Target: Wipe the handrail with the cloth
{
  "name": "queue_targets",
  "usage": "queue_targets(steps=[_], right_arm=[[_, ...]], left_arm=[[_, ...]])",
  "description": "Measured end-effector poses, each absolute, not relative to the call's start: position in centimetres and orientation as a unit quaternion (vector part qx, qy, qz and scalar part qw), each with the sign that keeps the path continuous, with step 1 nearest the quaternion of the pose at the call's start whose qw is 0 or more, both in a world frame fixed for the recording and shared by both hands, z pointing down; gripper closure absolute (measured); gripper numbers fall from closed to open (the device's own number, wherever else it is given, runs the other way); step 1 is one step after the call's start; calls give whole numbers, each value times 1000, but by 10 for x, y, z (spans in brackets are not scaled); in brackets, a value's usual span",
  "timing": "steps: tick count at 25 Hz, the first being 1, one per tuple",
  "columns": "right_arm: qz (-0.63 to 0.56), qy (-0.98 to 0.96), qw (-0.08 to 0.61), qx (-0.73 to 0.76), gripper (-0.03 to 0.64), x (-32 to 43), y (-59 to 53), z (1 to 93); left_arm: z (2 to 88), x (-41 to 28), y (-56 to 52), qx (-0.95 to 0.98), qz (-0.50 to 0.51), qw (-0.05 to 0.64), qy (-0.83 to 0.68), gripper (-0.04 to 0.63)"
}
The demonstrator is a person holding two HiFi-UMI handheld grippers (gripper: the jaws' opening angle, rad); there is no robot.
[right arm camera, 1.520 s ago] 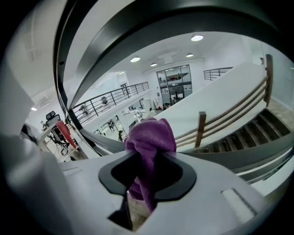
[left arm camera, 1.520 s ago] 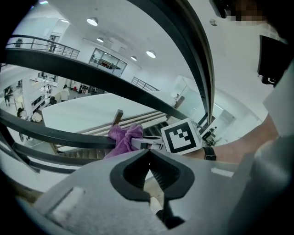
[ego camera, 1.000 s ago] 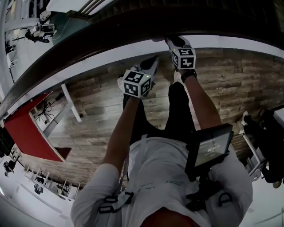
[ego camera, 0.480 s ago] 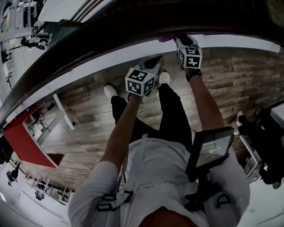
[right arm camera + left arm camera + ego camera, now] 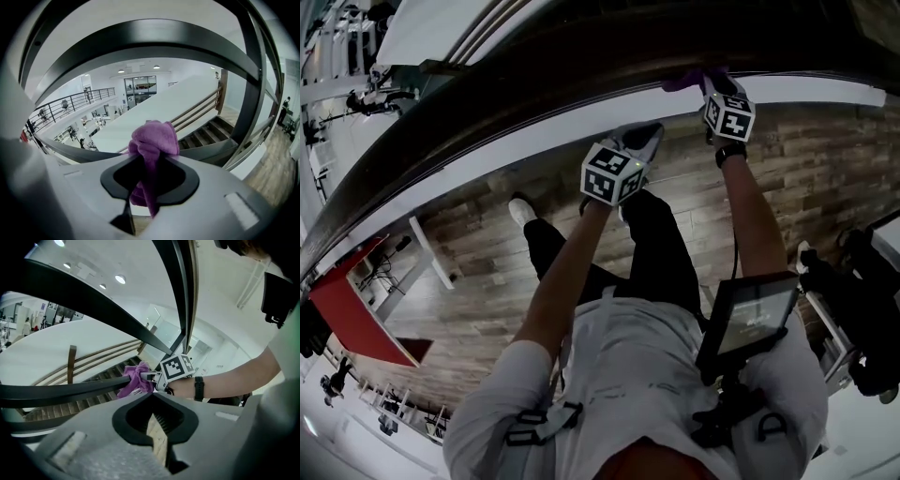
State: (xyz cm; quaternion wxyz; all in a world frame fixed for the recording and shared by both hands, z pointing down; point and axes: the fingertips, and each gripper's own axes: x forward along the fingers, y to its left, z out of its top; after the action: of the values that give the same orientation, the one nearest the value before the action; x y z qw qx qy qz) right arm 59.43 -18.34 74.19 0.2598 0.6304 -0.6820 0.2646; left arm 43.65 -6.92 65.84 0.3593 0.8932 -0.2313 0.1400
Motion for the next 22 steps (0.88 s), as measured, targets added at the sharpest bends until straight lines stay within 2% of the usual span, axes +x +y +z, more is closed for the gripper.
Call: queue_targets(steps=[5, 10, 15, 19, 22], right_arm=[[260, -653, 266, 660, 518, 656, -194, 740], [276, -612, 273, 689, 518, 723, -194, 737], [260, -574, 309, 712, 517, 784, -203, 728], [252, -555, 306, 732, 518, 787, -198, 720], [251, -583, 293, 715, 518, 736, -196, 720]], left_arm=[[659, 476, -69, 903, 131, 351, -209, 594], [650, 519, -52, 930, 137, 313, -135, 595], [641, 530, -57, 926, 112, 327, -148, 595], [635, 510, -56, 922, 94, 337, -163, 595], [645, 472, -57, 916, 102, 340, -188, 594]])
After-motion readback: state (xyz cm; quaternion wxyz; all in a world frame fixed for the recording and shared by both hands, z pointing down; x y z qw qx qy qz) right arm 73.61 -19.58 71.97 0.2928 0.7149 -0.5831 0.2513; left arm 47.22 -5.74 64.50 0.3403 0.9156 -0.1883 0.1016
